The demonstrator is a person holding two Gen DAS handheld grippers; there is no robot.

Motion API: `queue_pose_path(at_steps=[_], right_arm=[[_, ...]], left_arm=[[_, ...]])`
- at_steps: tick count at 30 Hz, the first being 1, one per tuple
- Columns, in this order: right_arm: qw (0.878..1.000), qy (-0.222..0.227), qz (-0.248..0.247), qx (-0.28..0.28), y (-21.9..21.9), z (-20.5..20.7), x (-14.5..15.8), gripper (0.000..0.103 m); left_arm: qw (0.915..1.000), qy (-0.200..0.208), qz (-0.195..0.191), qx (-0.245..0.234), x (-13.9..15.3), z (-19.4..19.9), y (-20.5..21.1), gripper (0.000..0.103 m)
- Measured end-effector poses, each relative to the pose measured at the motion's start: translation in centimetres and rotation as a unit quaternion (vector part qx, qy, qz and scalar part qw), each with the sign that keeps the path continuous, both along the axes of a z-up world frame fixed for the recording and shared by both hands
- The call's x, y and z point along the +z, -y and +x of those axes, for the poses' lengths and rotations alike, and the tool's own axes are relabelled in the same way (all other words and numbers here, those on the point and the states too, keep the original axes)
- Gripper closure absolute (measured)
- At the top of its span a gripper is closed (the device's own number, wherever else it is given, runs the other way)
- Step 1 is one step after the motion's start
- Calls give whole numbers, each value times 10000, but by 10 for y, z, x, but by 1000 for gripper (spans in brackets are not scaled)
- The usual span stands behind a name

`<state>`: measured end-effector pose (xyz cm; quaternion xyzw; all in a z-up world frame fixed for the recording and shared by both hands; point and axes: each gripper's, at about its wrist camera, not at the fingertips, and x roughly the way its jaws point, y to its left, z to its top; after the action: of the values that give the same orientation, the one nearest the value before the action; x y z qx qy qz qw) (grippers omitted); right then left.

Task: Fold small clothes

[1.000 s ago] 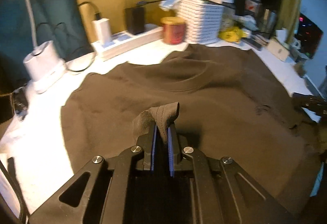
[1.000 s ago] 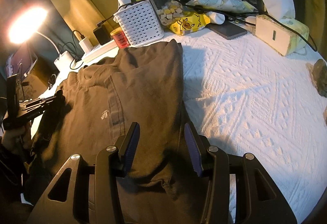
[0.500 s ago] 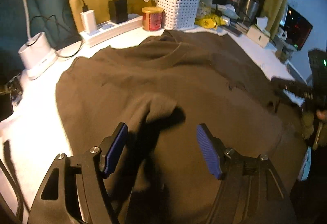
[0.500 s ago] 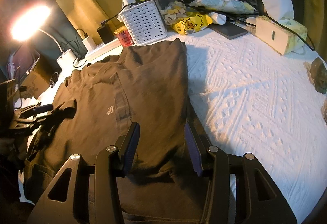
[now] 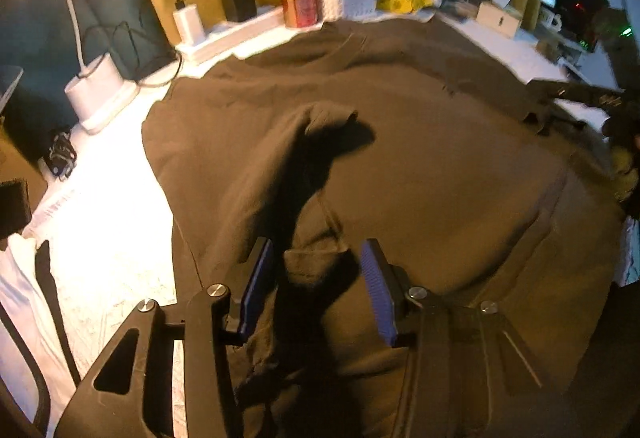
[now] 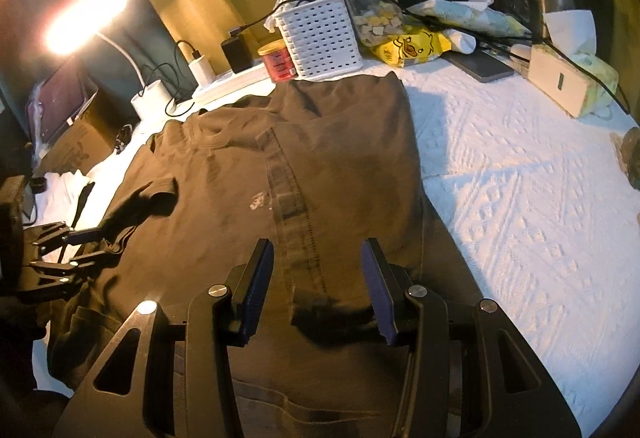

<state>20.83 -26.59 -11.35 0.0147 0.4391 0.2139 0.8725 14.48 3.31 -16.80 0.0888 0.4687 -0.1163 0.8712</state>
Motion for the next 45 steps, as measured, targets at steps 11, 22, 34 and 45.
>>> queue_pose_path(at_steps=[11,22,34,45], right_arm=[[9998,73,-114,-141,7,-14,8,55],[9997,-39,-212,-134,5,-27,4,55],[9997,-75,-155,-172,10,-22,1,55],[9991,-91,-100,-406,29,-15,-2,55]], left_arm=[[9962,280,-748,-356,18,-20,3,97],[9980,-70,-418,-471,0,-32,7,91],[9983,256,-356,-392,14,17,27,38],[9972,-166,-599,-419,-3,53,43,34]])
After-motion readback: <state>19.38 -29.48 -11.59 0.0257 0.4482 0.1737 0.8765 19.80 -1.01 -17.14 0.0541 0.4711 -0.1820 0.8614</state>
